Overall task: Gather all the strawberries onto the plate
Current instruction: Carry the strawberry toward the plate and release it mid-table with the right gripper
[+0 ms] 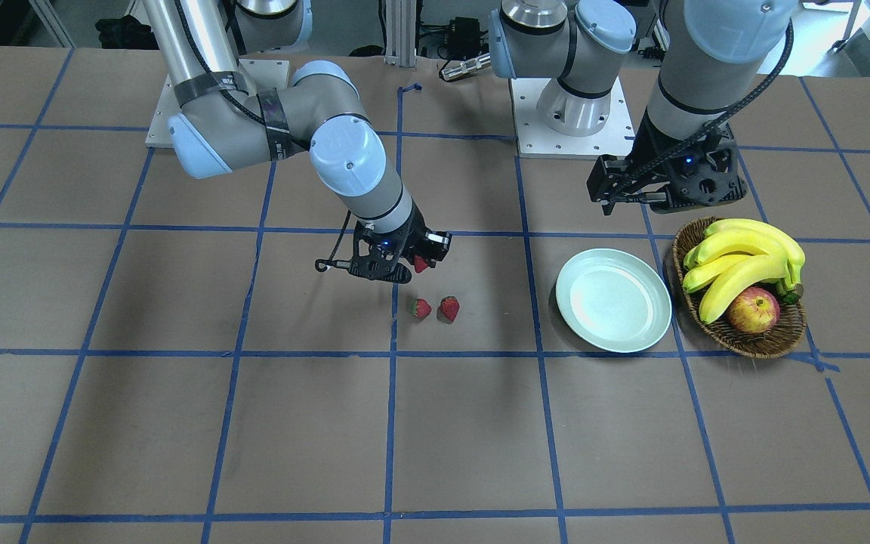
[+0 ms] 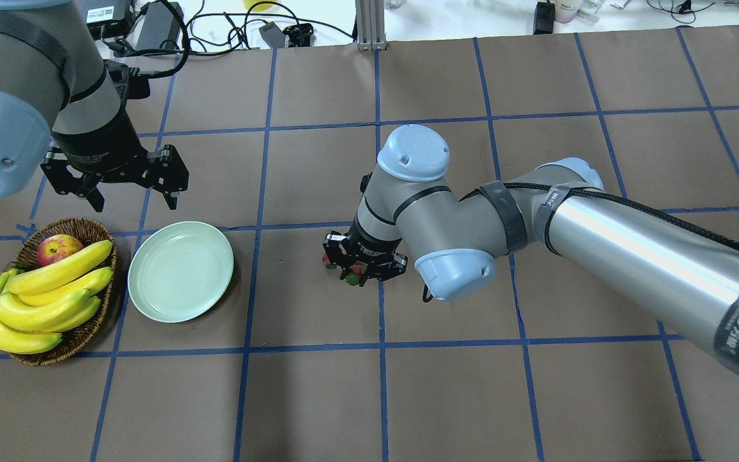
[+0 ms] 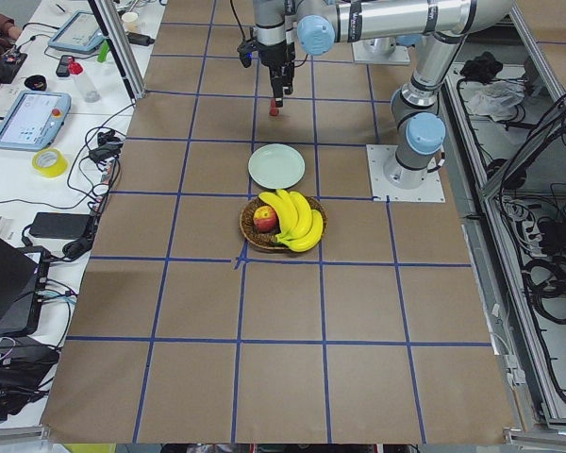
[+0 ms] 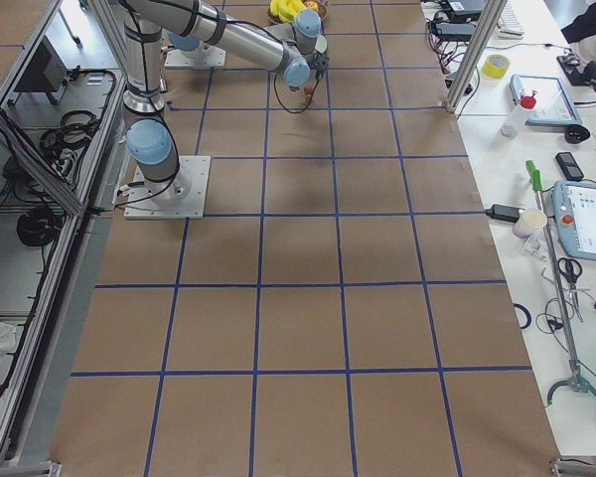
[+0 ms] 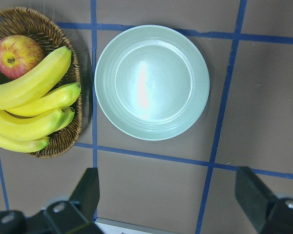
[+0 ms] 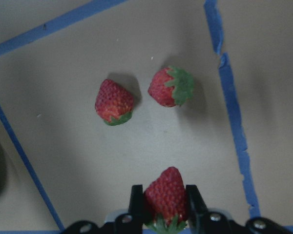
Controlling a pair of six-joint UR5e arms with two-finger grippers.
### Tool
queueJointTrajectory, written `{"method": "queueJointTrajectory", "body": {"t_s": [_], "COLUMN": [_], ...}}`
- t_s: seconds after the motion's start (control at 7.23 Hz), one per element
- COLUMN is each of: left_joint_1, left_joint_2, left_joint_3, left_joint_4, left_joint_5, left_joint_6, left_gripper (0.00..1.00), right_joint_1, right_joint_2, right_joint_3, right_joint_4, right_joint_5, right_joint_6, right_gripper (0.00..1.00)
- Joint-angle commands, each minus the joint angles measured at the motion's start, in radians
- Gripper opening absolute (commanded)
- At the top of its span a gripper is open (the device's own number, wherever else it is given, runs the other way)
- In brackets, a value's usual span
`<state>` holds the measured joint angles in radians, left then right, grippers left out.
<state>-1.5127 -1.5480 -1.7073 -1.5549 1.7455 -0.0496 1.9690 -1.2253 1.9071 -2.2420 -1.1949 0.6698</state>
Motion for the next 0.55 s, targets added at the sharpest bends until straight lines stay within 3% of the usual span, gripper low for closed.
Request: {"method": "queueJointTrajectory", "body": {"t_s": [0.0, 0.14, 0.28, 0.42], "left_joint_1": [0.0, -0.001, 0.0, 0.0], "left_joint_2": [-0.001, -0.001, 0.0, 0.0], "left_joint_3": [-0.002, -0.002, 0.0, 0.0], "left_joint_4": [-0.001, -0.001, -0.002, -0.001], "left_joint_5": [0.002, 0.002, 0.003, 0.003], "left_joint_6": [0.002, 0.004, 0.005, 0.008], "left_gripper": [1.0, 1.0, 1.0, 1.0], "right_joint_1": [0.013, 0.013, 0.013, 0.013], "right_joint_2": [0.068, 0.075, 0.078, 0.073], "right_joint_3": [0.004, 0.004, 0.004, 0.004], "right_joint_4": [-0.061, -0.065, -0.064, -0.061], "right_joint_5": [0.081, 0.071, 0.066, 0.064], "right_joint_6": [0.004, 0.002, 0.002, 0.002], "right_gripper": [0.05, 0.09, 0.51, 0.76]}}
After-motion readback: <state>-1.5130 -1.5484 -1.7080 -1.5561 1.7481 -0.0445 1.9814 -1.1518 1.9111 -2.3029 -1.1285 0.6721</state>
